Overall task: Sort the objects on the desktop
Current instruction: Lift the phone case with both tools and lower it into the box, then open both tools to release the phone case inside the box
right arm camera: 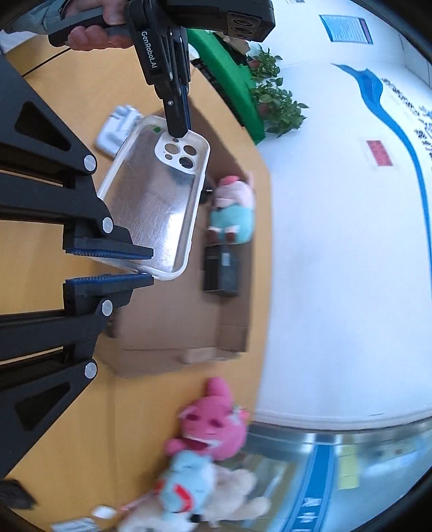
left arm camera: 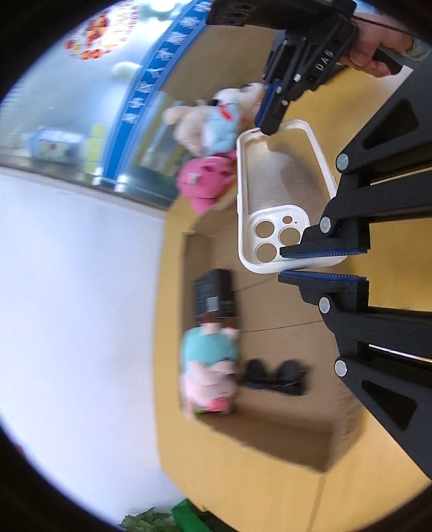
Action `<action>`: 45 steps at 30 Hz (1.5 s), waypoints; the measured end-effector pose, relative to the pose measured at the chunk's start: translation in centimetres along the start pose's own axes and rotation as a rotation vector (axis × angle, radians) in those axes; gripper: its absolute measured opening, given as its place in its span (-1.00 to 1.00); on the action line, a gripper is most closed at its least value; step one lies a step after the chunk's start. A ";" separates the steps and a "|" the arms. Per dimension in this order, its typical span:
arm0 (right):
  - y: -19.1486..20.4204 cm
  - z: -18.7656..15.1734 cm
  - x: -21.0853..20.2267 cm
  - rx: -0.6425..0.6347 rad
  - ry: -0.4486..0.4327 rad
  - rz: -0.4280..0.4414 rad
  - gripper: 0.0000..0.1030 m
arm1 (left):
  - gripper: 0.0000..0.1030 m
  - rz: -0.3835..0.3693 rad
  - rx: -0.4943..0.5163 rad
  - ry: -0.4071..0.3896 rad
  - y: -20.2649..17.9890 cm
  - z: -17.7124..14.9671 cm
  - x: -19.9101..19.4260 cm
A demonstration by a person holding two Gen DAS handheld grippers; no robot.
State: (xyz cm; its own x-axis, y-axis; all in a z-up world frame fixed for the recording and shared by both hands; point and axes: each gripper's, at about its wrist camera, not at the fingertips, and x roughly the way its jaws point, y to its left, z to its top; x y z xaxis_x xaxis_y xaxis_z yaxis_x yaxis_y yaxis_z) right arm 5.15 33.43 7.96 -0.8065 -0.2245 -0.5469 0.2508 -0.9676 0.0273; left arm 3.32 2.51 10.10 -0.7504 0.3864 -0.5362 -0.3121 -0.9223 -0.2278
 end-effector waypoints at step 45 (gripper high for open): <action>-4.6 8.3 20.6 -0.002 0.265 0.006 0.82 | 0.04 0.307 0.048 0.082 3.1 5.4 7.7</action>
State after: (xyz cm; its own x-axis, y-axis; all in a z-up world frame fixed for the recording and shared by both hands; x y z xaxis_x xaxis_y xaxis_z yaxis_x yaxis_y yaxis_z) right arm -17.07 32.29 3.48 -0.6367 -0.1920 -0.7468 0.2567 -0.9660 0.0295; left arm -6.61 2.59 9.69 -0.7647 0.0873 -0.6384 -0.1068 -0.9942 -0.0080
